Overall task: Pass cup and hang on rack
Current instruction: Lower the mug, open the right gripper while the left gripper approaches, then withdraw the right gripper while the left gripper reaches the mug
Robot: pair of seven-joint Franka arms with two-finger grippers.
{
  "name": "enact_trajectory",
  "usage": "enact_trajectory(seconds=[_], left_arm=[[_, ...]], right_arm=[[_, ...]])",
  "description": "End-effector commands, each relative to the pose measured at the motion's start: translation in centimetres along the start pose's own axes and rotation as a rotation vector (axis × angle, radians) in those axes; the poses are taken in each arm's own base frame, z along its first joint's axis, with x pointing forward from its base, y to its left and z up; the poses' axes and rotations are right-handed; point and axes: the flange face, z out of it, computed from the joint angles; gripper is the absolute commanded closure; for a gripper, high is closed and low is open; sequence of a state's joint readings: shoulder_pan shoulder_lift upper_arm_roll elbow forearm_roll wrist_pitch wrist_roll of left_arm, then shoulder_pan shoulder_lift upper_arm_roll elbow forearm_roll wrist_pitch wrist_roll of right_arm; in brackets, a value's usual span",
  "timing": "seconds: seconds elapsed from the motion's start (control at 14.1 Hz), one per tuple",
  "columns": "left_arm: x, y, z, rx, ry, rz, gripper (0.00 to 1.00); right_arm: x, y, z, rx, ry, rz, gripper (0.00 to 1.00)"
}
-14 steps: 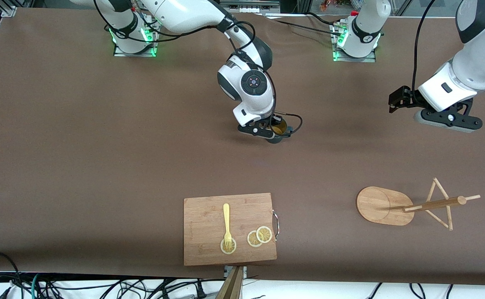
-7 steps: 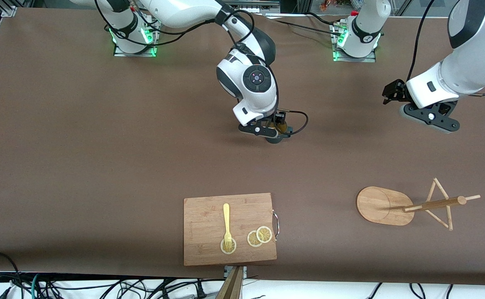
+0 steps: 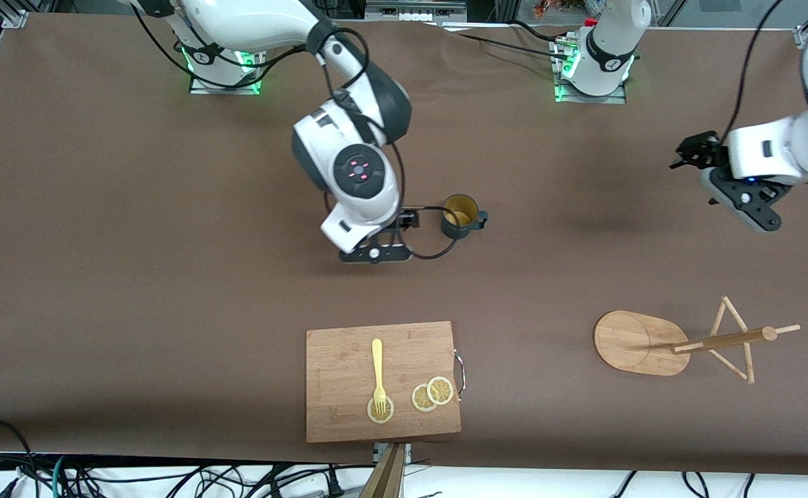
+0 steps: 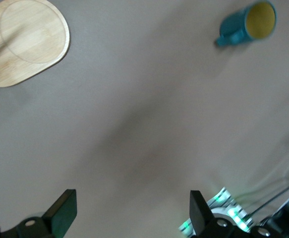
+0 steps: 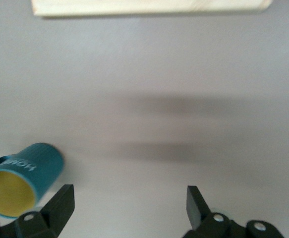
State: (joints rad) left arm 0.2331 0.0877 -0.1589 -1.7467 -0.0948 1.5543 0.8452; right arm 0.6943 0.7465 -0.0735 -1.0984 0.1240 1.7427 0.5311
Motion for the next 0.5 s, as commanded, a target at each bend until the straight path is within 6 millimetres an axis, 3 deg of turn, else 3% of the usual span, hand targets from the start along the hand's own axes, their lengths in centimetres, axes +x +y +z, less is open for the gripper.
enact_trajectory(seconds=[0.0, 0.14, 0.28, 0.43], left_arm=[[-4.0, -5.0, 1.4, -0.110, 0.130, 0.163, 0.00], [-6.6, -7.6, 4.1, -0.194, 0.234, 0.260, 0.00], [-11.1, -10.5, 7.1, -0.275, 0.395, 0.233, 0.01], [-11.3, -11.7, 9.4, -0.278, 0.512, 0.353, 0.02]], right_arm=[[1.3, 4.5, -3.4, -0.029, 0.012, -0.075, 0.00], [2.7, 9.0, -5.3, -0.027, 0.003, -0.108, 0.00], [4.2, 14.3, -7.1, -0.020, 0.000, -0.140, 0.00], [4.8, 19.5, -8.8, -0.022, -0.022, -0.130, 0.00]])
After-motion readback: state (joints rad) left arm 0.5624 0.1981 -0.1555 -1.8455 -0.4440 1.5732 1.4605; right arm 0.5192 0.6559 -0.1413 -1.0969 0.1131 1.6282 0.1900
